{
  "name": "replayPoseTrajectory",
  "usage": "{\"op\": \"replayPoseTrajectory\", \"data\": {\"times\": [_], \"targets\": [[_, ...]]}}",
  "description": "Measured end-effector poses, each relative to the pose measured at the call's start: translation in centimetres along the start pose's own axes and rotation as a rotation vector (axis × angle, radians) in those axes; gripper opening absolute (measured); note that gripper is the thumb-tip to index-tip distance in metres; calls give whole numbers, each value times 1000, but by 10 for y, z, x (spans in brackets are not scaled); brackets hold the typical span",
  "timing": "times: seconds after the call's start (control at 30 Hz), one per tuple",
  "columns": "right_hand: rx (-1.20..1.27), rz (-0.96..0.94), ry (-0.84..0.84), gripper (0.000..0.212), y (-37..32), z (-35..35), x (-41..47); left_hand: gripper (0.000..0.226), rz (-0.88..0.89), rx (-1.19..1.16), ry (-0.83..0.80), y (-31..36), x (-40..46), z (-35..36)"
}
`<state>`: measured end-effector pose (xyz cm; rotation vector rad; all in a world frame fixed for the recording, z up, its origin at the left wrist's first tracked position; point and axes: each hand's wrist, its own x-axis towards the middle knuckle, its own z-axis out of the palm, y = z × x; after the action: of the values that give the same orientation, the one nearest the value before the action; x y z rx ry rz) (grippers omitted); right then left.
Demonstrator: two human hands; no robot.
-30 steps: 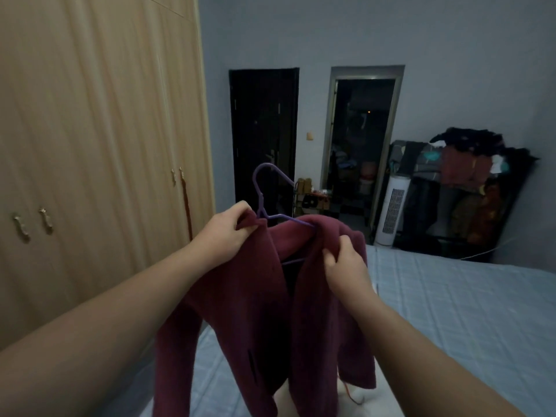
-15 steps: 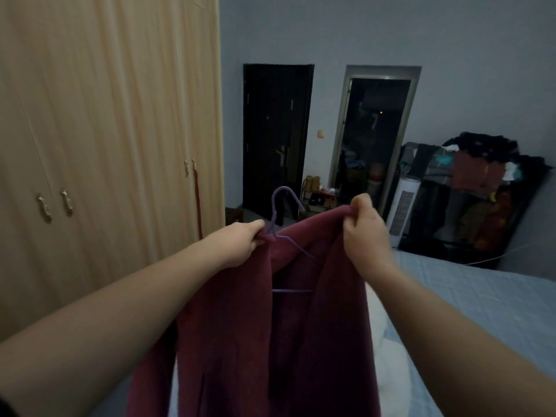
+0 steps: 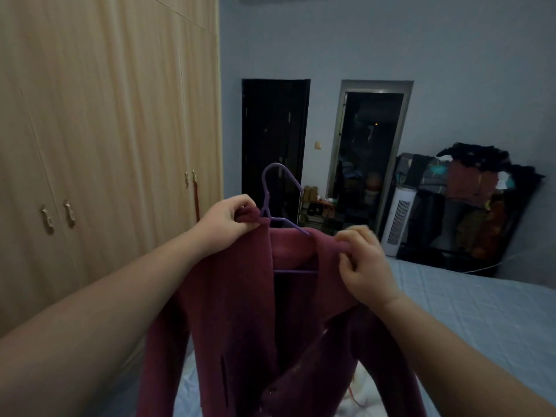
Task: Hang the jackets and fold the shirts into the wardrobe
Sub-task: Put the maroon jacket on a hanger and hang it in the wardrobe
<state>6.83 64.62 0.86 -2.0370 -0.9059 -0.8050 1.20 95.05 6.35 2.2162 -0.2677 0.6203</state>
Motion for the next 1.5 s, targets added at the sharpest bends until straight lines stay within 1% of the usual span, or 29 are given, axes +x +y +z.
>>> {"op": "replayPoseTrajectory", "data": {"times": [0.03,0.07,0.13,0.17,0.2,0.23,0.33,0.43,0.47,0.57,0.63,0.73,0.83,0.9,0.97,1.07,1.1,1.13,1.17,1.2,1.23,1.27,1.3,1.33,1.37,1.4,1.43,1.47,1.5], "targets": [[-71,-5,-21,48,3,-3,5,16,11,3,-4,1,0,0],[-116,41,-113,60,6,-7,9,15,21,8,-5,3,-2,0],[-71,207,-433,73,8,-13,17,14,34,16,6,5,-4,1],[-50,251,-571,71,8,-14,19,15,37,21,14,5,-6,1],[-57,244,-658,64,6,-15,20,15,43,28,14,5,-7,1],[-76,207,-675,56,4,-14,21,16,50,36,6,6,-8,1],[-85,96,-577,37,-4,-8,24,19,71,40,-10,13,-7,-1],[-206,68,-431,14,-6,-6,33,27,73,24,36,19,-1,-9],[-236,71,-403,11,-6,-7,36,27,69,23,42,19,0,-14],[-307,74,-448,15,-10,-5,46,21,71,141,-1,16,2,-25],[-356,93,-517,20,-7,-1,49,18,104,233,46,12,3,-31],[-426,153,-578,24,4,11,46,22,137,200,234,6,-2,-33],[-437,214,-578,21,7,22,44,21,153,179,249,3,-13,-13],[-414,225,-599,18,6,27,47,17,130,107,260,6,-20,3],[-386,224,-561,17,5,26,48,24,106,112,162,6,-28,12],[-321,241,-441,14,6,16,49,35,20,239,-236,3,-41,12],[-302,235,-421,14,7,12,49,36,-40,220,-371,3,-44,9],[-285,226,-414,14,9,7,48,30,-86,160,-444,5,-46,5],[-270,218,-420,13,10,3,47,20,-109,80,-416,6,-45,1],[-252,213,-434,12,11,0,46,9,-108,20,-260,6,-42,-1],[-229,213,-453,11,12,-2,45,3,-85,9,-29,5,-37,-3],[-200,213,-470,11,12,-4,43,7,-47,64,155,4,-31,-5],[-169,214,-483,10,12,-5,42,20,-36,116,211,3,-25,-4],[-137,211,-492,10,11,-6,42,31,-67,125,139,3,-21,0],[-110,207,-499,10,11,-7,42,37,-129,119,-11,5,-19,4],[-85,204,-505,10,10,-10,42,35,-193,105,-166,9,-20,9],[-63,205,-512,9,10,-12,42,29,-237,70,-249,12,-22,15],[-38,211,-521,8,10,-15,43,22,-227,38,-250,13,-23,19],[-14,215,-531,7,10,-17,44,18,-179,25,-200,12,-23,24]]}}
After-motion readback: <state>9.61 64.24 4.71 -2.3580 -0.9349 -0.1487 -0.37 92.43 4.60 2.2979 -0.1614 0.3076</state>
